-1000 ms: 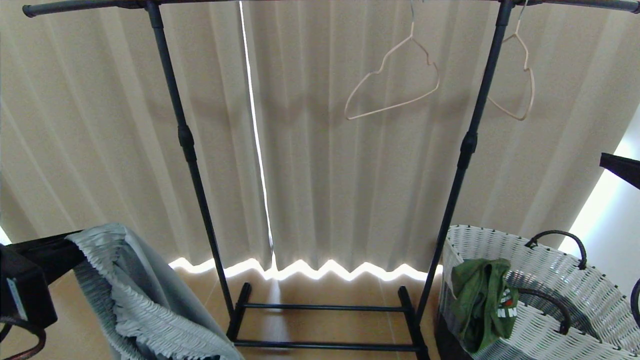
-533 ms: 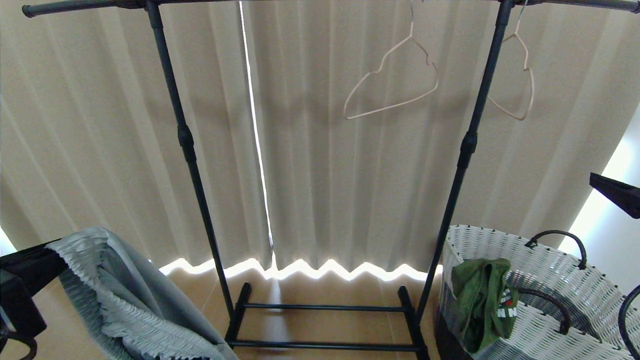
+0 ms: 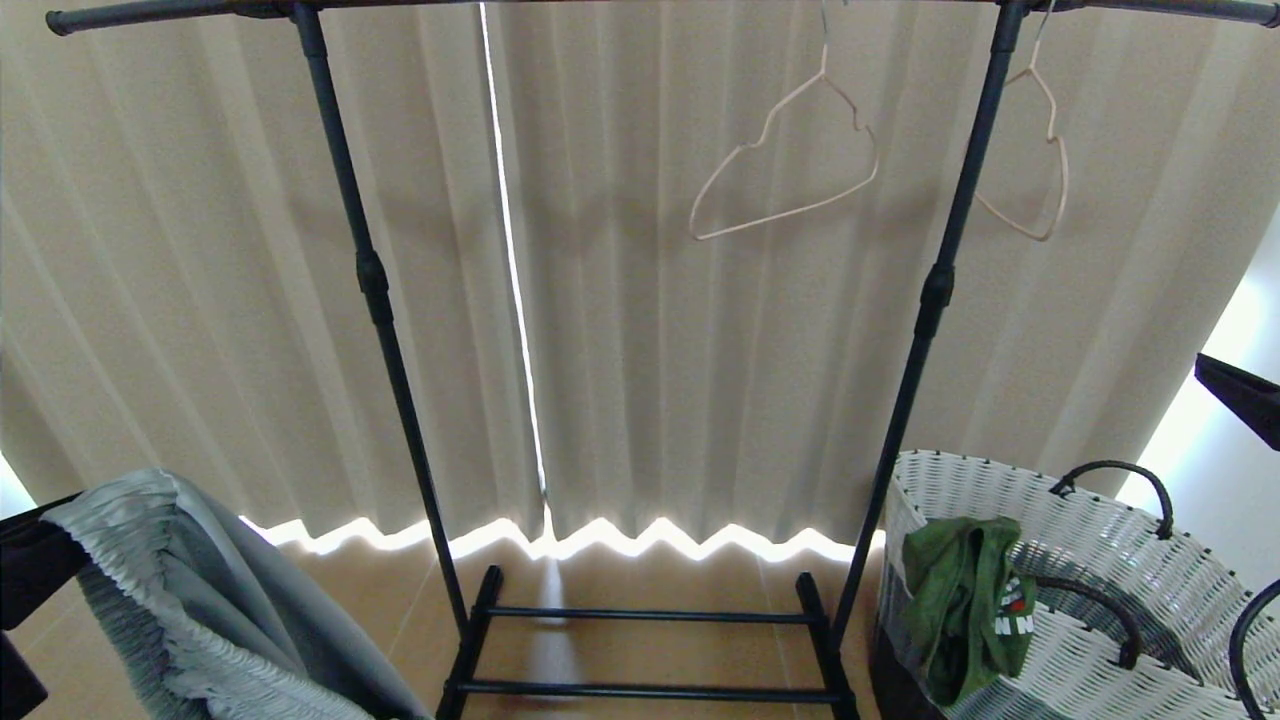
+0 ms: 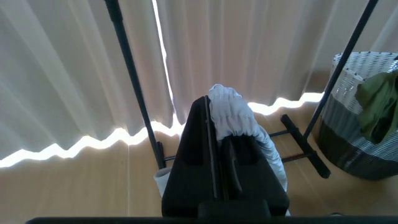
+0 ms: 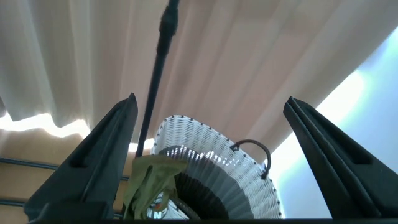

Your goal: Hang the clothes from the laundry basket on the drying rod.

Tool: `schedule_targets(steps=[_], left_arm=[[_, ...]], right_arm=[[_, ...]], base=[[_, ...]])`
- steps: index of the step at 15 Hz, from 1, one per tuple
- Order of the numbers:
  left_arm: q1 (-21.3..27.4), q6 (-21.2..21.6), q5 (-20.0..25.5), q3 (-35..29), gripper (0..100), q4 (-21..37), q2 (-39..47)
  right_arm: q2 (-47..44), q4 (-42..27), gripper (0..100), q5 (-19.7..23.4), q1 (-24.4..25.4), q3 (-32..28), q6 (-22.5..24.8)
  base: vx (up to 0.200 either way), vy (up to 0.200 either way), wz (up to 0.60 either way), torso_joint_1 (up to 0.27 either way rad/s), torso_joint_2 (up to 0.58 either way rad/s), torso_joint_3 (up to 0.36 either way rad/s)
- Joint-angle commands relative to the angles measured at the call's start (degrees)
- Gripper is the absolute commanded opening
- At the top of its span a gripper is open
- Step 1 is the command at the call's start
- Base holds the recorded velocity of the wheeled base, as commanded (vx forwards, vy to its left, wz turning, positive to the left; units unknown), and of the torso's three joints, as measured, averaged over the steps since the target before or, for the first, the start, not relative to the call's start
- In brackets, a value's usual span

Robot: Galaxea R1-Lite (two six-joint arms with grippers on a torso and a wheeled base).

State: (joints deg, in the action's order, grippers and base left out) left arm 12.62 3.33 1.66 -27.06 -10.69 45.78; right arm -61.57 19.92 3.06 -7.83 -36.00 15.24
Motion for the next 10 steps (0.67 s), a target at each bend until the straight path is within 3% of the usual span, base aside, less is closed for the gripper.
schedule_targets(steps=[1,10], left_arm=[[0.0,0.0,0.0,0.0,0,0.0,0.0],[0.2,0.2,0.1,-0.4,0,-1.8,0.4]], right_arm=[[0.5,0.1,100,0.1,-0.3,0.5,-0.2],[2.5,0.0,100,0.4,-0.3,0.5,-0.5]], base=[[0.0,0.0,0.0,0.0,0.0,0.0],[0.0,0.0,0.0,0.004,-0.03,-0.023]])
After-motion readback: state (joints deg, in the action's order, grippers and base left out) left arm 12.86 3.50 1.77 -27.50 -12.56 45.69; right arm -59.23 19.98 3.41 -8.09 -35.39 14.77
